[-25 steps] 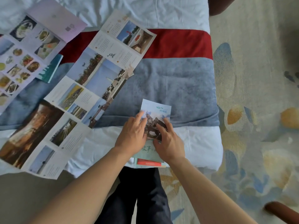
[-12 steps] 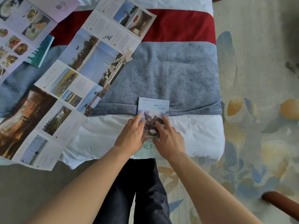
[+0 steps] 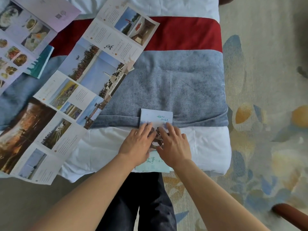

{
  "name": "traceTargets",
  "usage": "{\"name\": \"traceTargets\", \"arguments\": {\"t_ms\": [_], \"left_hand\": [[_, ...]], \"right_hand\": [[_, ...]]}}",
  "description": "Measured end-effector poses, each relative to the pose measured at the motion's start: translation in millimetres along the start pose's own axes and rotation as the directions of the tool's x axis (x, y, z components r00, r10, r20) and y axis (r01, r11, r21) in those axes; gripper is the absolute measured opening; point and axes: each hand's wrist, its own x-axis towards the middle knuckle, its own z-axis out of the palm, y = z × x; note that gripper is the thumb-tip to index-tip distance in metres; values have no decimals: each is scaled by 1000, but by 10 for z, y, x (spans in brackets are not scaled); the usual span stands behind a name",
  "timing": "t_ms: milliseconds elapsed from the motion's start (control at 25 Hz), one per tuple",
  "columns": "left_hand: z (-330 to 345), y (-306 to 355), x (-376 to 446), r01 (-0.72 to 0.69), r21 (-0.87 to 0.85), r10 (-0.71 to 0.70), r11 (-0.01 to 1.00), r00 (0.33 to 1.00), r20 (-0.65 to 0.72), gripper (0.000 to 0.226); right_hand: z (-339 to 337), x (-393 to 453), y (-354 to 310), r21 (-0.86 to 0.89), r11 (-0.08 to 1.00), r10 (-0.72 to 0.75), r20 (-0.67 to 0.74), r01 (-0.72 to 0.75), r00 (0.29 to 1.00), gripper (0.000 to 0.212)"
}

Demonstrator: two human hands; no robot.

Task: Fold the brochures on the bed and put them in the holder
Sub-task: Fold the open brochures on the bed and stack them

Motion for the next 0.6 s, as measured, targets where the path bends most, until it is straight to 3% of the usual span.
{"name": "traceTargets", "arguments": {"t_ms": [160, 400, 600], "left_hand": [[49, -102, 88, 35, -52, -36, 998, 999, -19, 71], [61, -21, 190, 72, 25, -71, 997, 997, -5, 72], [41, -34, 212, 73, 42, -74, 996, 996, 40, 72]], "right_hand": [[62, 156, 15, -11, 1000, -17, 24, 18, 1000, 63], [119, 260, -93, -41, 998, 44, 8, -44, 999, 56], [32, 360, 19, -36, 999, 27, -8, -27, 1000, 74]]}}
